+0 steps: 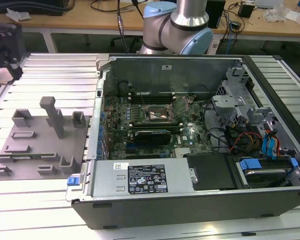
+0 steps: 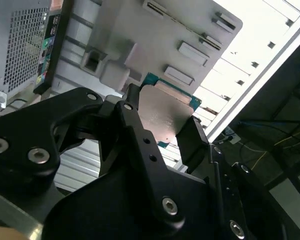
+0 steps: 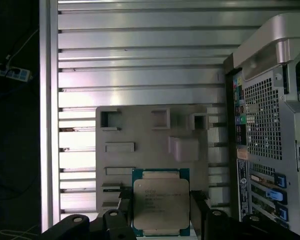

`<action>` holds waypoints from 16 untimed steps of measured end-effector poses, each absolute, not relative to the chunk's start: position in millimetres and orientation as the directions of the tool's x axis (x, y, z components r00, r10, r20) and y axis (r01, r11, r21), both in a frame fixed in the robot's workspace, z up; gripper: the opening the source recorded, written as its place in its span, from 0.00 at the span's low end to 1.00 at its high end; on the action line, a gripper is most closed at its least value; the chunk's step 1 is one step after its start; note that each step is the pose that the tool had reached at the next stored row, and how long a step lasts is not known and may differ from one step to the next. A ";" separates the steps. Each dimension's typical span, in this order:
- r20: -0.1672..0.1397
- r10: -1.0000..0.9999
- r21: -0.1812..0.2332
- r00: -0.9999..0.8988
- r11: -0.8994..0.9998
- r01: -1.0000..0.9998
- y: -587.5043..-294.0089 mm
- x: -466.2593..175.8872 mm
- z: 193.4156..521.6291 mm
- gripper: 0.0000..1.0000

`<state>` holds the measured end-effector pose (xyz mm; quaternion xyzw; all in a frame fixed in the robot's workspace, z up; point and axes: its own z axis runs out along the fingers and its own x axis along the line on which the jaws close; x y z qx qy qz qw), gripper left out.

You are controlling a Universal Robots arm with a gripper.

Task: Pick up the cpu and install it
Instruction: 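Pick up the cpu and move it towards the insertion slot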

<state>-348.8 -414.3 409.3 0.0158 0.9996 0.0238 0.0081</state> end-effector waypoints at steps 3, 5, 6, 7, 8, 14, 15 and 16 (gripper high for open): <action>-0.013 0.032 0.048 -0.999 0.998 0.031 -414.4 -331.0 409.3 0.55; -0.013 0.032 0.048 -0.999 0.998 0.031 -414.4 -319.2 409.3 0.55; -0.012 0.032 0.048 -0.999 0.998 0.031 -414.4 -315.5 409.3 0.55; -0.012 0.032 0.048 -0.999 0.998 0.031 -414.4 -310.2 409.3 0.55; -0.012 0.032 0.048 -0.999 0.998 0.031 -414.4 -305.9 409.3 0.55; -0.011 0.032 0.048 -0.999 0.998 0.031 -414.5 -281.8 409.3 0.55; -0.011 0.032 0.048 -0.999 0.998 0.031 -414.4 -277.9 409.3 0.55; -0.011 0.032 0.048 -0.999 0.998 0.031 -414.5 -274.3 409.3 0.55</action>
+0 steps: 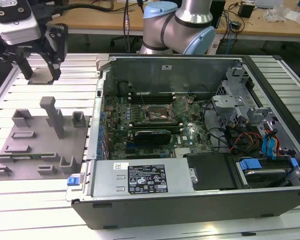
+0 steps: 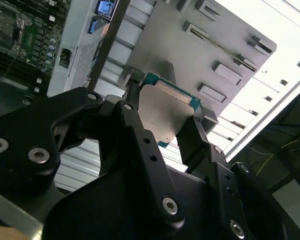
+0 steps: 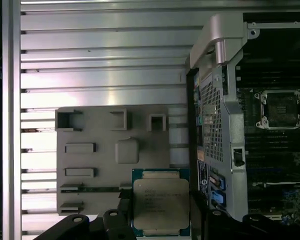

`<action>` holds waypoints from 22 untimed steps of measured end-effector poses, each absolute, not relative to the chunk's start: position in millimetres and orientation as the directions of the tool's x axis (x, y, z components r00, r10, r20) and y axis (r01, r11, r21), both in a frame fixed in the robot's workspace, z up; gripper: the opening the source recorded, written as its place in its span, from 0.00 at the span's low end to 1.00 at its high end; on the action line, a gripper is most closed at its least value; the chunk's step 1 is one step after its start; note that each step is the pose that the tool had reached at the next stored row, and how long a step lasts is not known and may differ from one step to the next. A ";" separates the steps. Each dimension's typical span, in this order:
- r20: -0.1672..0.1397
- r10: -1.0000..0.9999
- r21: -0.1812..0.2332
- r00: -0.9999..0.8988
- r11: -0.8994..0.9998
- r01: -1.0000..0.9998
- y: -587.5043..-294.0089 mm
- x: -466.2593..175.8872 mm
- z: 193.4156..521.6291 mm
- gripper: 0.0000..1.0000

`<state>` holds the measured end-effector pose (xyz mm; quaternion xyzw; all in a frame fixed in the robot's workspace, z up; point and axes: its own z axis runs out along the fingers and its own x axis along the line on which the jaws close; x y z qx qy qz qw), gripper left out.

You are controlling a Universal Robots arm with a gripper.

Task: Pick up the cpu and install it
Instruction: 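Pick up the cpu and move it towards the insertion slot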

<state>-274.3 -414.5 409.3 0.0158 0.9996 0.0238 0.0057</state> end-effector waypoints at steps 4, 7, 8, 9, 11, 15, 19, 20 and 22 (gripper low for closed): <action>-0.010 0.032 0.045 -0.999 0.998 0.031 -414.4 -265.3 409.3 0.55; -0.009 0.032 0.043 -0.999 0.999 0.031 -414.5 -255.7 409.3 0.55; -0.008 0.032 0.043 -0.999 0.999 0.031 -414.4 -252.7 409.3 0.55; -0.008 0.032 0.043 -0.999 0.999 0.031 -414.5 -250.9 409.3 0.55; -0.008 0.032 0.043 -0.999 0.999 0.031 -414.4 -246.2 409.3 0.55; -0.008 0.032 0.043 -0.999 0.999 0.031 -414.5 -236.3 409.3 0.55; -0.007 0.032 0.043 -0.999 0.999 0.032 -414.5 -226.4 409.3 0.55; -0.007 0.032 0.043 -0.999 0.999 0.031 -414.5 -224.0 409.3 0.55; -0.007 0.032 0.043 -0.999 0.999 0.031 -414.5 -219.9 409.2 0.55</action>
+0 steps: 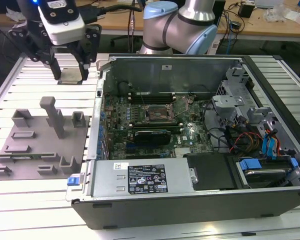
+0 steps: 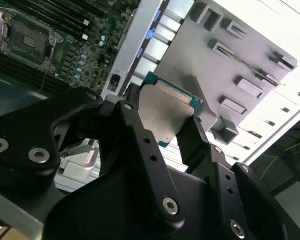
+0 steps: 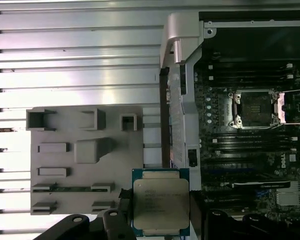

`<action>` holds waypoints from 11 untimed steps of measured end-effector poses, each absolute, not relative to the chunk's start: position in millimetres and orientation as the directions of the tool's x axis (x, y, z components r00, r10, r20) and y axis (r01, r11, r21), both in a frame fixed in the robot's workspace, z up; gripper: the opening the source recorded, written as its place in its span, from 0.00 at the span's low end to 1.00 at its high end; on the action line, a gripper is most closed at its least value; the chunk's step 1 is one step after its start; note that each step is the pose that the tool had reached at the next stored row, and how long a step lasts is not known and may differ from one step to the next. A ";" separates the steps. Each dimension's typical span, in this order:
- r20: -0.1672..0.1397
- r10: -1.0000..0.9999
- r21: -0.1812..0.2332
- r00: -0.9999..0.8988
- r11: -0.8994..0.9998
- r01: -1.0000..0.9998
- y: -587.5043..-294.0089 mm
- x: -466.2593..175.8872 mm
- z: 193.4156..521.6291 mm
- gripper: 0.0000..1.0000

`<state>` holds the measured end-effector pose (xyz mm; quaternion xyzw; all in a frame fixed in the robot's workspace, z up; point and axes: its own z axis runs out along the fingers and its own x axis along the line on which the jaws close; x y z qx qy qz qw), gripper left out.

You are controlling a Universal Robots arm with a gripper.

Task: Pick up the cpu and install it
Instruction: 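Pick up the cpu and move it towards the insertion slot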

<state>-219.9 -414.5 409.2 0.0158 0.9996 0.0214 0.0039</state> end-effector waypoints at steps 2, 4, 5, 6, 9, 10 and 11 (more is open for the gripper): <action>-0.007 0.032 0.043 -0.999 0.999 0.031 -414.5 -217.5 409.3 0.55; -0.007 0.032 0.043 -0.999 0.999 0.032 -414.4 -214.1 409.3 0.55; -0.007 0.032 0.043 -0.999 0.999 0.032 -414.4 -212.4 409.3 0.55; -0.007 0.032 0.043 -0.999 0.999 0.031 -414.5 -210.7 409.3 0.55; -0.007 0.032 0.043 -0.999 0.999 0.031 -414.5 -202.5 409.3 0.55; -0.007 0.032 0.043 -0.999 0.999 0.031 -414.5 -200.2 409.3 0.55; -0.007 0.032 0.043 -0.999 0.999 0.031 -414.5 -197.4 409.3 0.55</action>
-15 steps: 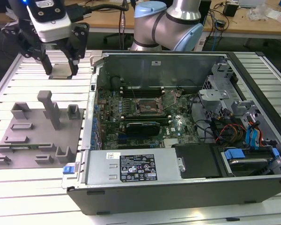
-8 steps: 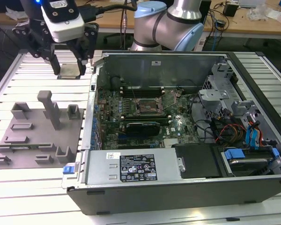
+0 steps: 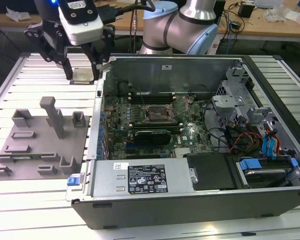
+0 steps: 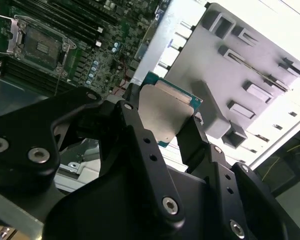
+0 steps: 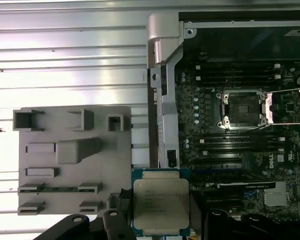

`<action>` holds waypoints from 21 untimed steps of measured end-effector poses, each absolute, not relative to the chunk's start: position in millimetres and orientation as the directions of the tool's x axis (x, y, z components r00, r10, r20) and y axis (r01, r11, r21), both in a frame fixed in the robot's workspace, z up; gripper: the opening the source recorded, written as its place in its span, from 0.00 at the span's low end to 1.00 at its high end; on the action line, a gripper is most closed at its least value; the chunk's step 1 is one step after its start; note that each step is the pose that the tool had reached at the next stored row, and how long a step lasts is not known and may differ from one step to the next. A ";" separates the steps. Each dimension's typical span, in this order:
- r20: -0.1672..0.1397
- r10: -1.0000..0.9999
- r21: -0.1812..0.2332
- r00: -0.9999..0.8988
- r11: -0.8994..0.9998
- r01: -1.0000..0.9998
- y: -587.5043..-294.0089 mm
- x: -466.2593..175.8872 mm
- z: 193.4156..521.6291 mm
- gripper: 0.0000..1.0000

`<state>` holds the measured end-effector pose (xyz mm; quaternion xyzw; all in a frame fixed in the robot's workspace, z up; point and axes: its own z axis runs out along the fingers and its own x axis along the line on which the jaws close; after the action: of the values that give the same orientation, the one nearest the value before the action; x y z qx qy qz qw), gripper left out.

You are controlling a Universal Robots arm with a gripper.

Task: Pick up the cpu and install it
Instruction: 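Pick up the cpu and move it towards the insertion slot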

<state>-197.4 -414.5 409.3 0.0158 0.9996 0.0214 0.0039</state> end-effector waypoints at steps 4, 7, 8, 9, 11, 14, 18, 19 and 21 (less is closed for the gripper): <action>-0.007 0.032 0.043 -0.999 0.999 0.032 -414.4 -188.5 409.3 0.55; -0.007 0.032 0.043 -0.999 0.999 0.031 -414.5 -178.8 409.2 0.55; -0.007 0.032 0.043 -0.999 0.999 0.032 -414.4 -176.8 409.2 0.55; -0.007 0.032 0.043 -0.999 0.999 0.032 -414.5 -173.6 409.3 0.55; -0.007 0.032 0.043 -0.999 0.999 0.031 -414.5 -168.0 409.3 0.55; -0.006 0.032 0.043 -0.999 0.999 0.031 -414.5 -160.3 409.3 0.55; -0.006 0.032 0.043 -0.999 0.999 0.032 -414.4 -148.2 409.3 0.55; -0.005 0.032 0.043 -0.999 0.999 0.031 -414.5 -143.9 409.2 0.55; -0.005 0.032 0.043 -0.999 0.999 0.032 -414.4 -134.8 409.3 0.55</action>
<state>-134.8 -414.4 409.3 0.0159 0.9996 0.0214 0.0029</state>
